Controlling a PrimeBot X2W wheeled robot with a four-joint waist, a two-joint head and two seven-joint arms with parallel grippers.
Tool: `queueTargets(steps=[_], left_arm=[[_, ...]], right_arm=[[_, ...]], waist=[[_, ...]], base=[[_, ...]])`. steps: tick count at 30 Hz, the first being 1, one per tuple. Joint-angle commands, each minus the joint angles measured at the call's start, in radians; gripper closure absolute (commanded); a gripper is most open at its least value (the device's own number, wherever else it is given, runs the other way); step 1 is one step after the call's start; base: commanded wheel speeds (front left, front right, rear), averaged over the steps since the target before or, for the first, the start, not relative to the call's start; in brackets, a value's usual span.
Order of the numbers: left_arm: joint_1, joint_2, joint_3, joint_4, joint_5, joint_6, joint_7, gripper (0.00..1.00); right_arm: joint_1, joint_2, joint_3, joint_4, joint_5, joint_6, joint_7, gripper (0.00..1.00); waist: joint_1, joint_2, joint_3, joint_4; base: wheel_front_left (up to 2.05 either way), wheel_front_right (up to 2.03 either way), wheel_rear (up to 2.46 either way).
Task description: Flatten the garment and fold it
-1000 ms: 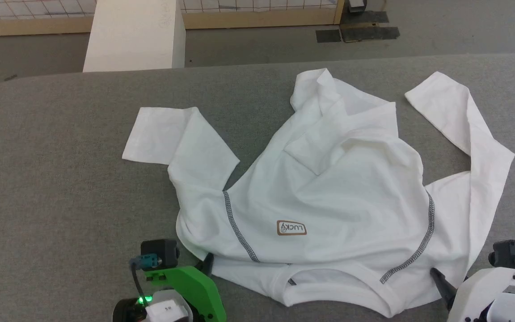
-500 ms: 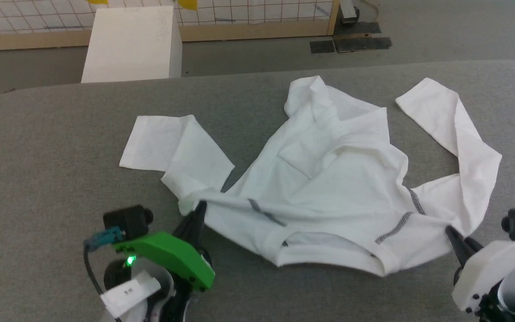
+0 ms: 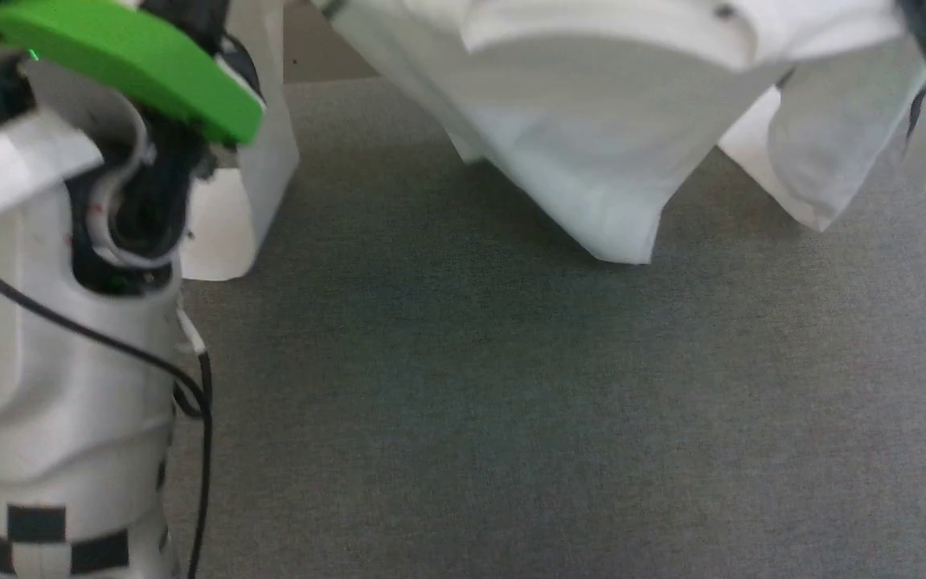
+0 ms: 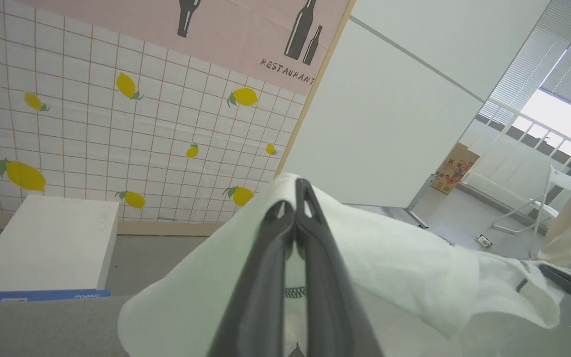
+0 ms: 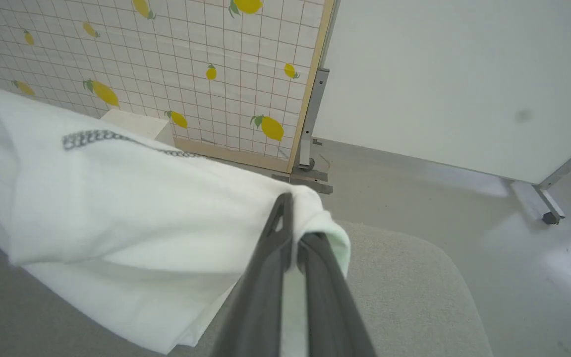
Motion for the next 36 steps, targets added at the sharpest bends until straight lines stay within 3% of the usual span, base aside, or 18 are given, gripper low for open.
queueTargets(steps=[1, 7, 12, 21, 27, 36], left_arm=[[-0.079, 0.017, 0.010, 0.028, 0.018, 0.011, 0.000, 1.00], [-0.393, 0.042, 0.041, 0.200, 0.077, 0.039, -0.050, 1.00], [-0.579, 0.048, 0.083, 0.321, 0.118, 0.061, -0.189, 1.00], [-0.773, 0.075, 0.143, 0.450, 0.123, 0.005, -0.439, 1.00], [-0.711, 0.094, 0.126, 0.556, 0.131, -0.030, -0.459, 1.00], [-0.386, 0.136, 0.021, 0.664, 0.190, -0.075, -0.368, 1.00]], right_arm=[[-0.074, -0.021, 0.022, 0.042, -0.009, -0.001, -0.014, 1.00], [-0.395, -0.077, 0.107, 0.240, -0.063, -0.001, -0.120, 1.00], [-0.594, -0.049, 0.090, 0.383, -0.124, -0.001, -0.294, 1.00], [-0.846, -0.018, 0.023, 0.561, -0.230, -0.001, -0.605, 1.00], [-0.836, -0.016, 0.047, 0.684, -0.223, -0.001, -0.692, 1.00], [-0.523, -0.013, 0.150, 0.766, -0.056, -0.001, -0.742, 1.00]], waist=[[0.0000, 0.0000, 0.117, -0.032], [0.0000, 0.0000, 0.258, -0.060], [0.0000, 0.0000, 0.309, -0.074], [0.0000, 0.0000, 0.331, -0.072], [0.0000, 0.0000, 0.338, -0.050], [0.0000, 0.0000, 0.278, -0.021]], base=[[0.00, 0.00, 0.00], [0.00, 0.00, 0.00], [0.00, 0.00, 0.00], [0.00, 0.00, 0.00], [0.00, 0.00, 0.00], [0.00, 0.00, 0.00]])
